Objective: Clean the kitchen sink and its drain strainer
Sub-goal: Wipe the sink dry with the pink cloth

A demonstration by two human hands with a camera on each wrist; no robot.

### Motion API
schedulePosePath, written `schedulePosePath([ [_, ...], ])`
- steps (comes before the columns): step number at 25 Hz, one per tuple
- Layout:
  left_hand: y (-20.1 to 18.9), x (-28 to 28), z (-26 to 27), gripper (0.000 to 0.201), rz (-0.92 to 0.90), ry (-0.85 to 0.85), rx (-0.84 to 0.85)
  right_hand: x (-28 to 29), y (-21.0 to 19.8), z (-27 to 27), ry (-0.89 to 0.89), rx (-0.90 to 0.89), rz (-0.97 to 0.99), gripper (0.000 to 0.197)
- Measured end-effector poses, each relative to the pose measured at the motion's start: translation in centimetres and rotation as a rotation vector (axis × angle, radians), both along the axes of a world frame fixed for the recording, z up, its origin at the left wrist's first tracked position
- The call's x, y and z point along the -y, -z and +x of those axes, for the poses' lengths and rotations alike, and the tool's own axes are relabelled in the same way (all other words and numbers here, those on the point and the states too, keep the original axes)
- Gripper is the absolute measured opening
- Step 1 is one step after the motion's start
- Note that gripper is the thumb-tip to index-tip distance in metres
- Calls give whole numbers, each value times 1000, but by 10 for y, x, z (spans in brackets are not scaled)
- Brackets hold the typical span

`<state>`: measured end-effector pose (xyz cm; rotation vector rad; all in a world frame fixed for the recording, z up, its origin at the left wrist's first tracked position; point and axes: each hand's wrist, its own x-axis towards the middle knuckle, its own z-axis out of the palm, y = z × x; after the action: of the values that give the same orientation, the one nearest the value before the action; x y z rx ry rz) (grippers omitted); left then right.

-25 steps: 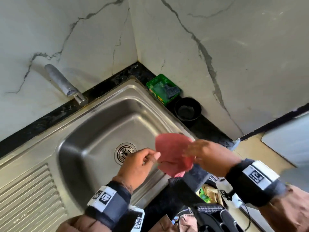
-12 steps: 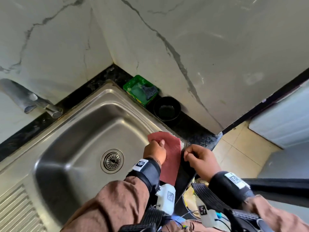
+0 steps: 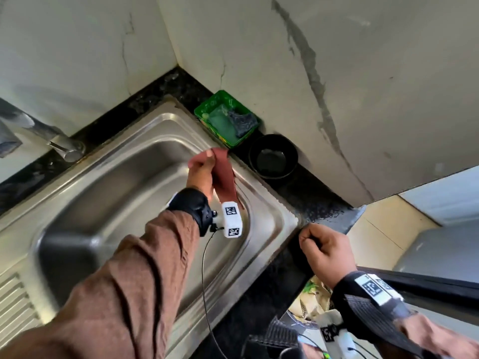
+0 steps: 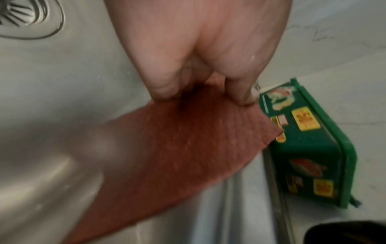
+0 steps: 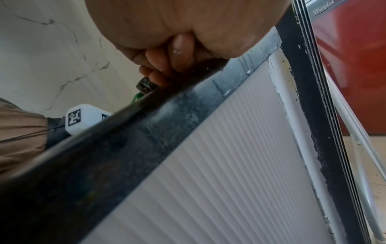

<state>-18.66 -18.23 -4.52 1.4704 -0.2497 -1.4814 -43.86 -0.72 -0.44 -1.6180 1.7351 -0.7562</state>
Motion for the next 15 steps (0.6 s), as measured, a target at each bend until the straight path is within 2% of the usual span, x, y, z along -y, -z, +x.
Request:
schedulePosePath([
  [2,10,-6,24,19,-24,73,81,0,1,0,-13,-23,-7,12],
  [4,22,-8,50,28,-16,144,170,1,0,0,-23,-33,-16,11],
  [6,33,-1,81,15,2,64,302,2,1,0,-43,-33,-24,12],
  [7,40,5,99,17,23,-1,455,2,1,0,-52,-31,-27,12],
  [9,54,10,127,33,149,-34,856,2,1,2,-48,-34,-29,11],
  [10,59,9,132,37,192,-19,957,2,1,3,-45,-40,-37,10],
  [11,65,8,131,42,210,65,1016,2,0,4,-45,-48,-43,10],
  [12,65,6,121,47,197,187,982,3,0,5,-50,-54,-49,10],
  [13,70,3,108,52,177,370,915,3,-1,5,-59,-61,-54,10],
  [15,84,-2,78,53,98,796,1019,4,0,5,-74,-77,-62,11],
])
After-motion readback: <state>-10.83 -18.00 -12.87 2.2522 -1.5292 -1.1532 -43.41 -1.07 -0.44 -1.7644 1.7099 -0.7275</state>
